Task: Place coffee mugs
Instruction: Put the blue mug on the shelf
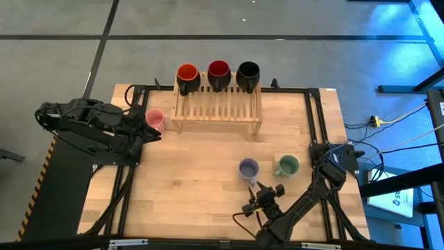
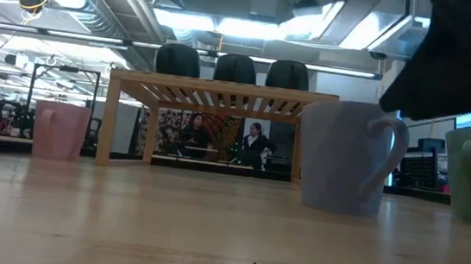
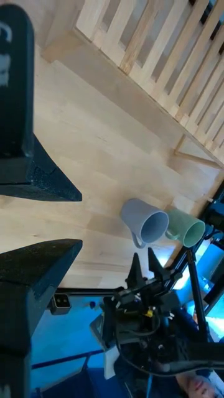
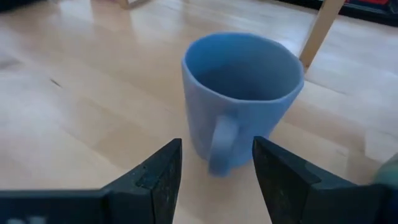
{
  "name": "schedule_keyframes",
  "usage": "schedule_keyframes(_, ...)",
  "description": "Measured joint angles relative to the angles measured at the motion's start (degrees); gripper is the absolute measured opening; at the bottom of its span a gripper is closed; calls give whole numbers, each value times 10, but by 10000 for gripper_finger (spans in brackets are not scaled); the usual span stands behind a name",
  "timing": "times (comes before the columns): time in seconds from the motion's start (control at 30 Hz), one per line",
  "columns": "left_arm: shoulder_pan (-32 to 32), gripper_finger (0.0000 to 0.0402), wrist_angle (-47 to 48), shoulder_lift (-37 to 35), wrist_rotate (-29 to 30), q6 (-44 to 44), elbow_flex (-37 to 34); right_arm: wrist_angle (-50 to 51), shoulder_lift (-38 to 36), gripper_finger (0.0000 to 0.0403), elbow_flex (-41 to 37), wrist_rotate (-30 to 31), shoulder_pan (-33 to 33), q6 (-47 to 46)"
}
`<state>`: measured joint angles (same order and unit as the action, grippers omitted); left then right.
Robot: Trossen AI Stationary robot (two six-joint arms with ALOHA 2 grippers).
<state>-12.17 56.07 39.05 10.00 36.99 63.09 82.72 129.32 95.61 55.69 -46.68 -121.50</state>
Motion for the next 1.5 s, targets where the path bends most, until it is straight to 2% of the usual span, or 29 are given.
schedule_keyframes(0.27, 0, 102, 0, 0, 0, 0, 0, -37, 0, 182, -33, -4, 19, -2)
schedule_keyframes(0.5, 0, 102, 0, 0, 0, 0, 0, -63, 0, 175, -49, -38, 33, 13)
schedule_keyframes(0.6, 0, 102, 0, 0, 0, 0, 0, -65, 0, 143, -50, -33, 33, 14)
schedule_keyframes(0.83, 0, 102, 0, 0, 1, 0, 0, -68, 0, 24, -50, -36, 32, 30)
schedule_keyframes(1.0, 0, 102, 0, 0, 10, 0, 0, -64, -1, 23, -47, -37, 36, 35)
schedule_keyframes(1.1, 0, 102, 0, 0, 11, 0, 0, -33, -1, 23, -20, -43, 39, 35)
schedule_keyframes(1.3, 0, 102, 0, 0, 11, 0, 0, 74, -2, 23, 89, -23, 63, 34)
schedule_keyframes(1.5, 0, 102, 0, 0, 11, -4, 0, 73, -5, 23, 188, 0, 120, 102)
